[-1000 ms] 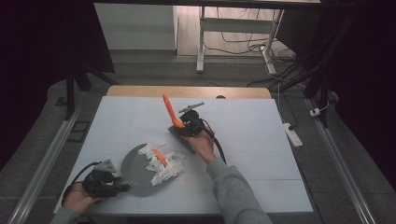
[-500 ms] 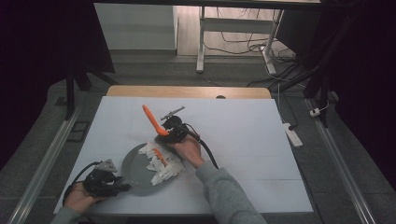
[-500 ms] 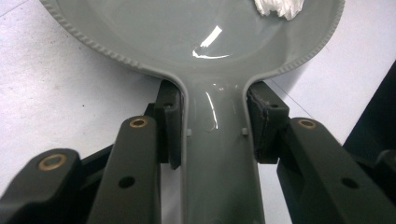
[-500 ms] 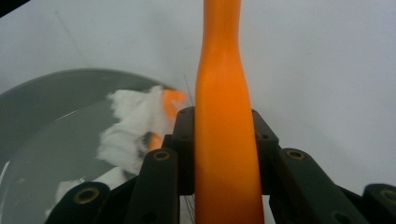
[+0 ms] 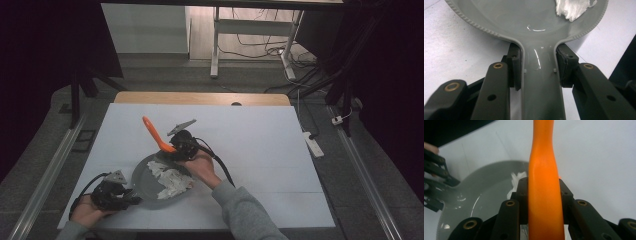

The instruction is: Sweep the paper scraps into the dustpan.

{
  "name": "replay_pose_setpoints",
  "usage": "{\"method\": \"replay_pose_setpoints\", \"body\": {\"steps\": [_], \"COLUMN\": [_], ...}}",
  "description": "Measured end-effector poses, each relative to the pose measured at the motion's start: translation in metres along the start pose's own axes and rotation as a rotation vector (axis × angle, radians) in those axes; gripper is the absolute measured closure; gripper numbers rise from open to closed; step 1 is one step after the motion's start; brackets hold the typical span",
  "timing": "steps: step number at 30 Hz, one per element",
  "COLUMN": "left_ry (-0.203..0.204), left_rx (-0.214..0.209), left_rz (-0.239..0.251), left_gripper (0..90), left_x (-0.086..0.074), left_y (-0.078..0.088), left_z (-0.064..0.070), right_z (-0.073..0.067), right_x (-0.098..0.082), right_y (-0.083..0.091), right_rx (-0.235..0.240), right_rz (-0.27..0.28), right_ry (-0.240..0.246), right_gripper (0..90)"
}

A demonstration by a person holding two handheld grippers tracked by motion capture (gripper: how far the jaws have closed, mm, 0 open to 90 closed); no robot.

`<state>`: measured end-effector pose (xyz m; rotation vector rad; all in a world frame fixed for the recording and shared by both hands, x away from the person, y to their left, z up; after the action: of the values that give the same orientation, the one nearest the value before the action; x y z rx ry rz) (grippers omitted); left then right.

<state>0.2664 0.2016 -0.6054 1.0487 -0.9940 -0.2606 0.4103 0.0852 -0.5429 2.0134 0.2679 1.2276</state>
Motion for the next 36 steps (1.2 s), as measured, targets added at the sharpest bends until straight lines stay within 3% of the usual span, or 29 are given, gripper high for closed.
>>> {"method": "replay_pose_setpoints", "body": {"steps": [5,10,18,24,28,36], "left_ry": [-0.013,-0.012,-0.015,-0.017,-0.018,-0.018], "left_rx": [-0.008,-0.007,-0.009,-0.009,-0.009,-0.01], "left_rz": [-0.001,0.0,-0.002,-0.002,-0.002,-0.002], "left_gripper": [61.8,61.8,61.8,61.8,61.8,61.8], "left_x": [0.0,0.001,0.002,0.002,0.002,0.002], "left_y": [-0.001,-0.001,-0.002,-0.002,-0.002,-0.002], "left_z": [0.002,0.003,0.003,0.003,0.003,0.003], "right_z": [0.014,0.032,0.064,0.078,0.076,0.044], "right_x": [0.007,0.005,-0.007,-0.017,-0.022,-0.022], "right_y": [0.023,0.039,0.052,0.043,0.027,-0.001], "right_rx": [-0.023,-0.06,-0.134,-0.169,-0.168,-0.119], "right_rz": [0.08,0.121,0.129,0.09,0.052,0.016], "right_ry": [-0.042,-0.077,-0.132,-0.153,-0.144,-0.082], "right_gripper": [70.3,70.4,70.3,70.3,70.4,70.5]}}
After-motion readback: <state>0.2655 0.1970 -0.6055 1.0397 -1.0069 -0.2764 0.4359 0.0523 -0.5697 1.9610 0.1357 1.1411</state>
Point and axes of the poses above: each handheld gripper's, and its own axes: y roughly backward along the jaws, x roughly out of its top, z roughly to its right, the point moved 10 cm from there along -y, roughly forward along the jaws, and after that the axes turned 8 degrees about -y, right-handed, at the moved point
